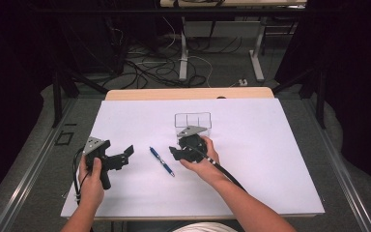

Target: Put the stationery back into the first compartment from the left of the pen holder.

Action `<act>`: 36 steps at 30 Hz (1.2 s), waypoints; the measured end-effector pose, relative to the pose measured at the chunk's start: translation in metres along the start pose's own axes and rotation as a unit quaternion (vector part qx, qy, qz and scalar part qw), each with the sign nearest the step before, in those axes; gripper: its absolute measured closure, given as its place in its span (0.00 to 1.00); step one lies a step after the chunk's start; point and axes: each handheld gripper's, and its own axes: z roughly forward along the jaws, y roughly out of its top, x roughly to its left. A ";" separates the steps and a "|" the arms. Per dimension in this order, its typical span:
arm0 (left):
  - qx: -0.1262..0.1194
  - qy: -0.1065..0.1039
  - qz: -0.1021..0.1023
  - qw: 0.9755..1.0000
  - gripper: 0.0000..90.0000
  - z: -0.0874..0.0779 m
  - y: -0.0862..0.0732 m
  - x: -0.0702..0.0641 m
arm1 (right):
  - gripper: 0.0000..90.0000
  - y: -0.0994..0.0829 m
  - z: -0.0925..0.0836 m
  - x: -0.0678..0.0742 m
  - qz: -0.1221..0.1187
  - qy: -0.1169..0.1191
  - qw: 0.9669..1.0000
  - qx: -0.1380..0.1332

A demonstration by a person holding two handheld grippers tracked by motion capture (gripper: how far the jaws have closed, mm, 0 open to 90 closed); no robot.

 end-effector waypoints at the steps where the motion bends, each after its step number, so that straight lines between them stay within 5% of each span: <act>1: 0.000 0.000 0.000 1.000 0.00 0.000 0.000 0.000 | 0.60 -0.001 0.002 0.001 0.001 0.001 1.000 0.004; 14: 0.001 -0.003 -0.001 1.000 0.00 0.001 -0.001 0.000 | 0.69 -0.019 0.024 0.016 0.020 0.019 0.999 0.035; 28: 0.002 -0.003 -0.001 1.000 0.00 0.001 -0.001 0.000 | 0.76 -0.031 0.040 0.030 0.018 0.034 0.999 0.031; 29: 0.005 -0.003 0.001 1.000 0.00 0.001 -0.001 0.000 | 0.76 -0.032 0.043 0.031 0.019 0.036 0.999 0.015; 36: 0.003 -0.003 -0.006 1.000 0.00 0.001 -0.001 0.000 | 0.78 -0.036 0.047 0.037 0.010 0.033 0.999 0.026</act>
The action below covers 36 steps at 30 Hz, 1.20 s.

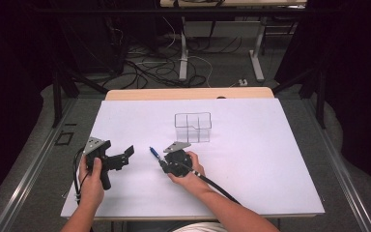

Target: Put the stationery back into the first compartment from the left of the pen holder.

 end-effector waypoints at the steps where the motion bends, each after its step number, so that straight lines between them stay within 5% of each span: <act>1: 0.004 0.000 0.005 1.000 0.00 0.000 0.000 0.001 | 0.78 -0.001 0.001 0.001 0.002 -0.002 1.000 -0.003; 11: 0.005 0.000 0.003 1.000 0.00 0.000 0.000 0.001 | 0.81 -0.003 0.008 0.004 -0.003 -0.012 1.000 0.010; 12: 0.005 0.000 0.003 1.000 0.00 0.000 0.000 0.001 | 0.82 -0.005 0.011 0.004 -0.003 -0.014 1.000 -0.004; 15: 0.003 0.001 0.001 1.000 0.00 0.000 0.000 0.000 | 0.84 -0.006 0.010 0.005 -0.001 -0.016 1.000 0.018; 19: 0.004 0.001 0.003 1.000 0.00 0.000 0.000 0.001 | 0.86 -0.007 0.011 0.005 -0.014 -0.021 1.000 0.012; 36: 0.008 -0.006 -0.001 1.000 0.00 0.000 0.000 0.001 | 0.89 -0.007 0.010 0.004 -0.004 -0.021 1.000 0.010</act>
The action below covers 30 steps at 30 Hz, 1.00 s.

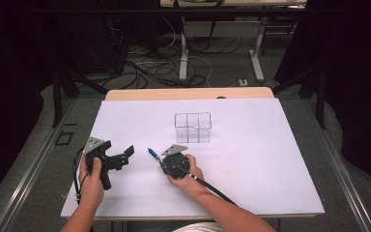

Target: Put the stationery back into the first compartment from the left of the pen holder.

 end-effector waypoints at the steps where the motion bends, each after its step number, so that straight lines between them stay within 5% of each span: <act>1: 0.000 0.000 -0.001 1.000 0.00 0.000 0.000 0.000 | 0.89 0.000 0.000 0.000 0.001 0.001 1.000 0.000; 17: -0.002 0.000 -0.015 1.000 0.00 -0.001 0.003 -0.002 | 0.89 0.004 -0.007 -0.004 0.007 0.011 1.000 -0.011; 30: 0.000 -0.005 0.014 1.000 0.00 0.000 0.006 -0.013 | 0.89 0.014 -0.026 -0.016 0.018 0.034 0.999 -0.006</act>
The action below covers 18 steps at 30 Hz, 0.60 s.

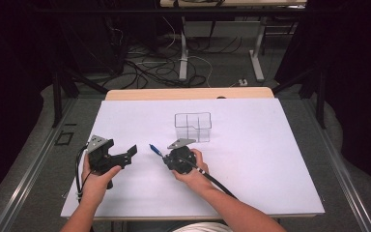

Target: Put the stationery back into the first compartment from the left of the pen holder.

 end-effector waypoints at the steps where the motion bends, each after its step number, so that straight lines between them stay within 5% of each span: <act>1: 0.000 -0.001 0.001 1.000 0.00 0.000 0.000 0.000 | 0.89 0.001 -0.001 -0.001 0.000 0.000 1.000 0.002; 7: 0.000 -0.004 0.005 1.000 0.00 0.001 0.000 -0.001 | 0.89 0.005 -0.011 -0.010 0.012 0.017 1.000 0.018; 18: 0.002 -0.011 0.005 1.000 0.01 0.001 -0.001 -0.003 | 0.89 0.018 -0.034 -0.028 0.045 0.058 0.993 0.091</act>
